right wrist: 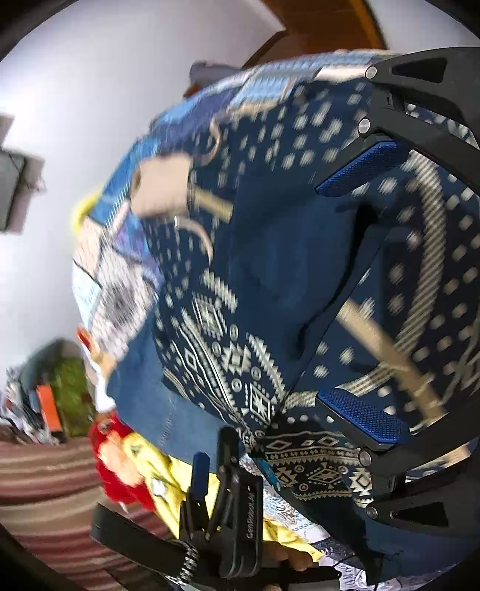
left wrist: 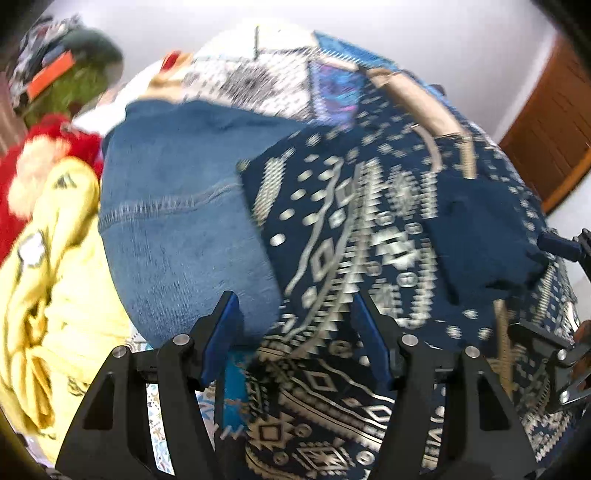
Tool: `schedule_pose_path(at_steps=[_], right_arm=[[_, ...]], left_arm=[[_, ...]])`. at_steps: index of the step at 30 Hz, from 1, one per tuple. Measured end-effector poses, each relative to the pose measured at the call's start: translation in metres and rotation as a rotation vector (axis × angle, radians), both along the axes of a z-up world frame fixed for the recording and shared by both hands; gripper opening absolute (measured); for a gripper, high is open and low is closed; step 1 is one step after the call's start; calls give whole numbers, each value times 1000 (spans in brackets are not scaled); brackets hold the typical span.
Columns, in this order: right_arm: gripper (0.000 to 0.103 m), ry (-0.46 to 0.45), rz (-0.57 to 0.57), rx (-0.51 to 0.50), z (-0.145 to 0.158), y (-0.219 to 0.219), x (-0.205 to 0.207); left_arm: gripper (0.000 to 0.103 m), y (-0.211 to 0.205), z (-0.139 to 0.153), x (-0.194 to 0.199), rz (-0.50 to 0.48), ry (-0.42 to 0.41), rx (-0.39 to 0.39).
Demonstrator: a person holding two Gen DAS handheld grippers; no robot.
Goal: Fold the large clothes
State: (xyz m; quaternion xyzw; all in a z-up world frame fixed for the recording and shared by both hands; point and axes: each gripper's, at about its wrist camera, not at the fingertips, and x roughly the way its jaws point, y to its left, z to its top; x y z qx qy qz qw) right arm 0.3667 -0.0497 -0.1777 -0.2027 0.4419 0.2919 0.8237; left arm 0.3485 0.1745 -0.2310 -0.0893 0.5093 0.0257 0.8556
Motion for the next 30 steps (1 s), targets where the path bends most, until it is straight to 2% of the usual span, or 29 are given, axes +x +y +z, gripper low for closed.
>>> schedule_pose_path(at_steps=[3,5,6,8,9,10,11,13,15,22,26,30], right_arm=[[94,25,18,-56,-24,22,14],[80,46,20,-102,-40,29,22],[78,51,21,-120,-46,31,25],[73,4,46,-131,-49,32,24],[65,-15,48,-145,-48,33,23],[44,-44,44,-168,-47,32,23],[31,-60,41,-175,-44,31,23],[16,-40,13,-130,-36,21,28],[15,-32,-38,-86,-24,8,35],[11,-112,-255,100,33,-68,42],[11,-134,-332,122,52,-115,37],[11,-111,-399,112,46,-157,34]], left_arm=[[63,7,-22,7,14,37,-32],[63,9,-35,12,20,56,-43],[63,8,-39,12,21,59,-45],[64,5,-43,12,20,45,-34],[64,2,-43,12,12,38,-13],[64,-1,-44,12,5,36,7],[65,-4,-45,13,2,34,29],[66,-7,-47,14,4,35,51],[67,-10,-48,13,13,37,64],[68,-14,-50,17,30,60,106],[68,-15,-50,18,42,71,112],[69,-15,-50,20,54,75,113]])
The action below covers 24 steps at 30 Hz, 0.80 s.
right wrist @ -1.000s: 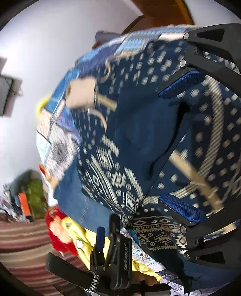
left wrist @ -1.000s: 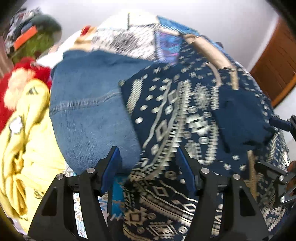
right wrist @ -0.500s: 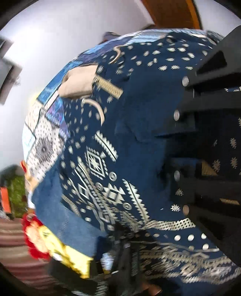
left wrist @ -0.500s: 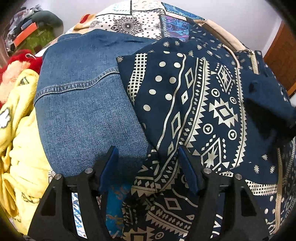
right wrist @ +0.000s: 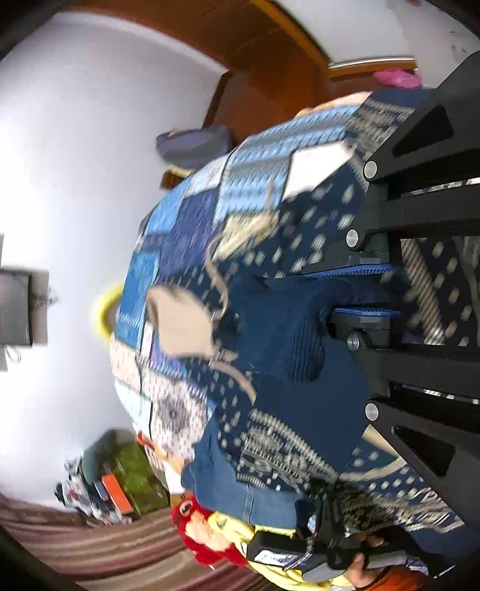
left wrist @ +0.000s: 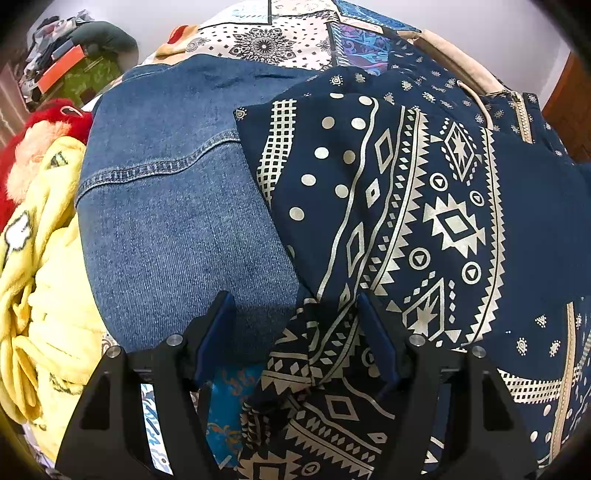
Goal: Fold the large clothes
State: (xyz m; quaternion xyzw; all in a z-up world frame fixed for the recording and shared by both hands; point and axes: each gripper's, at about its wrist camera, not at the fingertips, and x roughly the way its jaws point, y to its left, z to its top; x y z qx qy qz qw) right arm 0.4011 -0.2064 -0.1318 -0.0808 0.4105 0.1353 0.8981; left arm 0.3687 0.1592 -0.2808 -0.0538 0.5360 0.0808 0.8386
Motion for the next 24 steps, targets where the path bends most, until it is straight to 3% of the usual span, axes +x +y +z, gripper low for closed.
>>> schedule_pose_path(at_steps=[9,15,16,17,18,19,24], right_arm=[[11,138,-115,-55,-65,-65,4],[16,156,-103,-134,-82,-75,3],[36,147,-116,-170,-83,-75,2],[74,108,-161,-268,-83,-75,2],[91,66,-187,-333,-83,-76,0],[99,47,-177,-341,-82,-79,-1],[99,126,-170,-166,-69,-111,-12]], left_arm=[[73,1,-1,3,7,21,21],[76,0,-1,4,2,21,43],[77,0,-1,4,1,23,51],[77,-1,-1,4,1,25,54],[77,-2,-1,5,1,27,58],[77,-2,0,5,2,28,59],[76,-10,17,3,-21,28,119]])
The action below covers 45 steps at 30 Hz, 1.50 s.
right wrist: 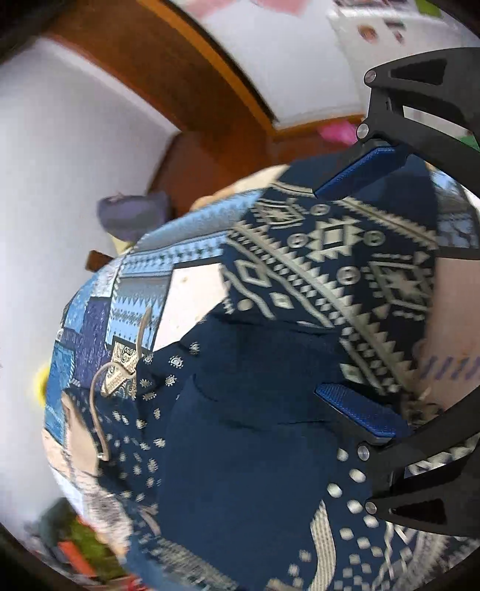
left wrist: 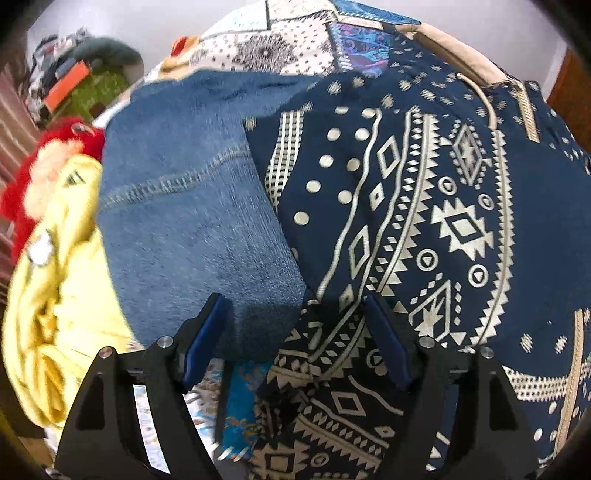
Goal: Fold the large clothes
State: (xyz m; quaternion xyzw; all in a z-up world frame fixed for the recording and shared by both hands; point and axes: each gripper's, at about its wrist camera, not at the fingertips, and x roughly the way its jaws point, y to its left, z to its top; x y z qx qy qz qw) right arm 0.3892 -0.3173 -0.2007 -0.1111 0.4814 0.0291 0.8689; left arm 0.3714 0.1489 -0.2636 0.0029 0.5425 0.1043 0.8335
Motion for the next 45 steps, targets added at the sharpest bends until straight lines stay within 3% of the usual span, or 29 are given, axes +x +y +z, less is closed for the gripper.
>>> schedule_pose_path(at_steps=[5,12,18,24,31,33,38,40,45], right_arm=[[99,-25,-33,94,25,-30,-27],[99,14,-191,338,37,-100,-48],[99,107,-403,571,4,-160,-51],[98,174,-505,737,-38,-188,-46],[86,132,-623,857,-69,-202,-26],[80,110,-658,846,-72,-204,-20],[21,37,-698,726,-65,-203,-7],[13,1,-679,711,-56,-204,-7],[10,-150,-562,649,7,-187,-14]], left_arm=[[76,-29,47,-3,-76,-92,67],[77,-90,89,8,-213,-174,-33],[77,-148,81,25,-325,-147,-93],[77,-198,53,46,-391,-81,-129],[80,-220,40,52,-409,-104,-113],[81,-220,39,53,-403,-108,-116],[81,-218,43,50,-401,-93,-110],[81,-215,49,45,-404,-103,-111],[81,-204,74,27,-399,-160,-107]])
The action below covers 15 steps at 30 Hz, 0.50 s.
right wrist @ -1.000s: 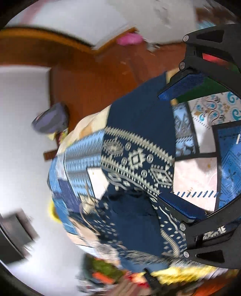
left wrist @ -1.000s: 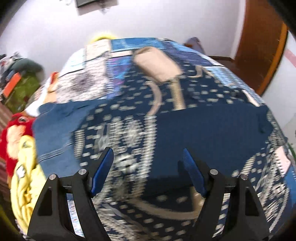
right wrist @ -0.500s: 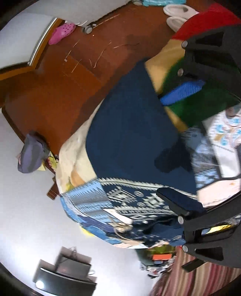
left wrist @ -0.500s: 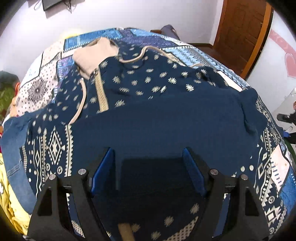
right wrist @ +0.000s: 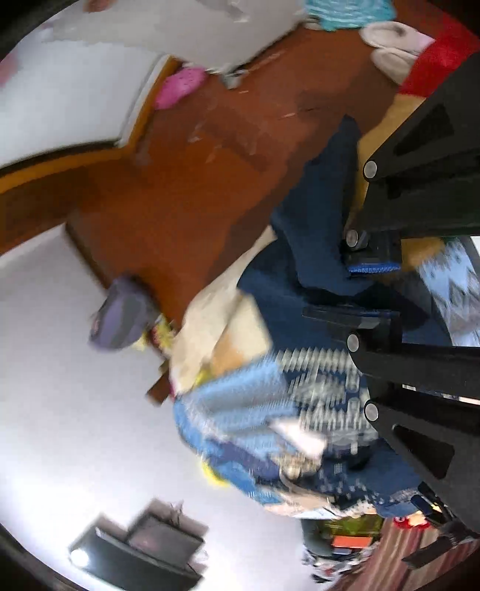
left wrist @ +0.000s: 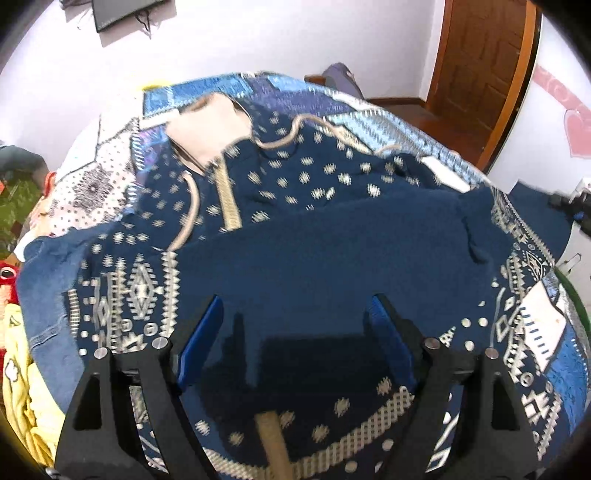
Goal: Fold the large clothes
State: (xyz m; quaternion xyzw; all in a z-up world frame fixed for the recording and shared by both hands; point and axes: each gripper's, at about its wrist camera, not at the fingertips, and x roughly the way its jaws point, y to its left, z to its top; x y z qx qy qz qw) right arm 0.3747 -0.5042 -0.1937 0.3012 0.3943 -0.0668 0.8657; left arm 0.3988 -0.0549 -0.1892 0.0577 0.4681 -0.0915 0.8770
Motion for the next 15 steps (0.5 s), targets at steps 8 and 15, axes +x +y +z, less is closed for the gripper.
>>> schedule_pose_path(at_steps=[8,15], right_arm=[[9,-246,183,-137,126,82,0],[9,-253,411,-126,150,205,34]], left_arm=[[81,29,40,-29,32,-90,-36],[81,68,66,-56,73,-148,-71]])
